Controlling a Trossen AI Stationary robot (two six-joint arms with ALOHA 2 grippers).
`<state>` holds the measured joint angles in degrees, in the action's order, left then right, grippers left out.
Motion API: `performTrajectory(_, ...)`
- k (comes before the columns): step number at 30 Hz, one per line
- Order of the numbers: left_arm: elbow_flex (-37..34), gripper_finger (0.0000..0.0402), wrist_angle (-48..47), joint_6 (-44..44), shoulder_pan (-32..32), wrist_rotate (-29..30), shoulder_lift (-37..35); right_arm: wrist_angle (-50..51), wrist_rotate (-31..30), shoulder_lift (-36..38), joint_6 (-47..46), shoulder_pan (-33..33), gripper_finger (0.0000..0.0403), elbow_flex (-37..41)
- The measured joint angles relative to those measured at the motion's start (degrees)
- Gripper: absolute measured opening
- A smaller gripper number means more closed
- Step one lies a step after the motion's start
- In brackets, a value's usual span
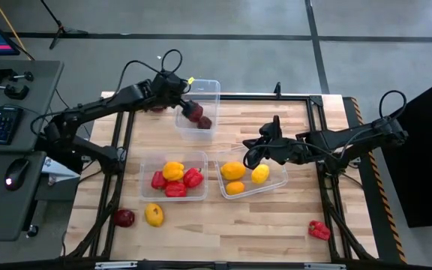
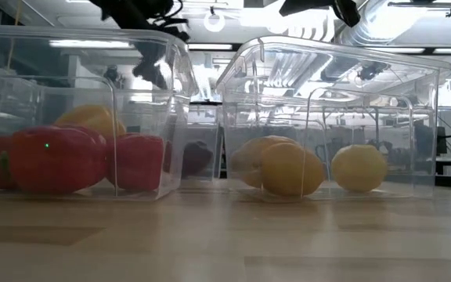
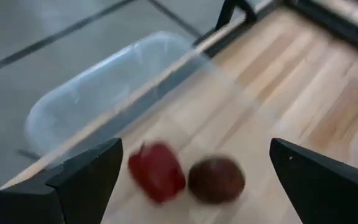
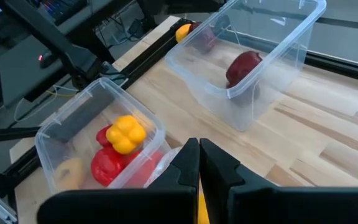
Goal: Sort produce into baskets
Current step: Put the top red apple into the top center transparent bin
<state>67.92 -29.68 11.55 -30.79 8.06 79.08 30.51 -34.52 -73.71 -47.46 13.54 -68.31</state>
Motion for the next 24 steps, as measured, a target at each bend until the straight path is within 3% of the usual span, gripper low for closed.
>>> performTrajectory(2,0.0,0.0393,-4.93,-1.9,0.0,1.96,-2.27,0.52,0.0,0.0,-0.02,0.0,0.0,0.0)
performTrajectory(7,0.0,0.0393,-17.9,2.33,-0.6,22.35,-7.31,1.67,0.02,0.0,0.0,-0.47,0.0,0.0)
performTrajectory(9,0.0,0.0393,-21.02,3.94,-2.86,24.88,-8.24,1.87,0.0,0.0,0.02,-0.97,0.0,0.0)
performTrajectory(13,0.02,0.0393,-20.94,3.71,-11.75,17.68,-5.6,1.85,0.02,0.0,-0.07,-2.46,0.0,0.0)
performTrajectory(19,2.4,0.0393,-22.01,4.32,-25.32,7.45,6.33,1.81,0.66,0.0,-1.37,-3.45,0.0,0.0)
performTrajectory(24,4.78,0.0393,-25.0,6.25,-30.35,-2.13,15.68,1.81,0.81,0.0,-3.33,-3.39,0.0,0.0)
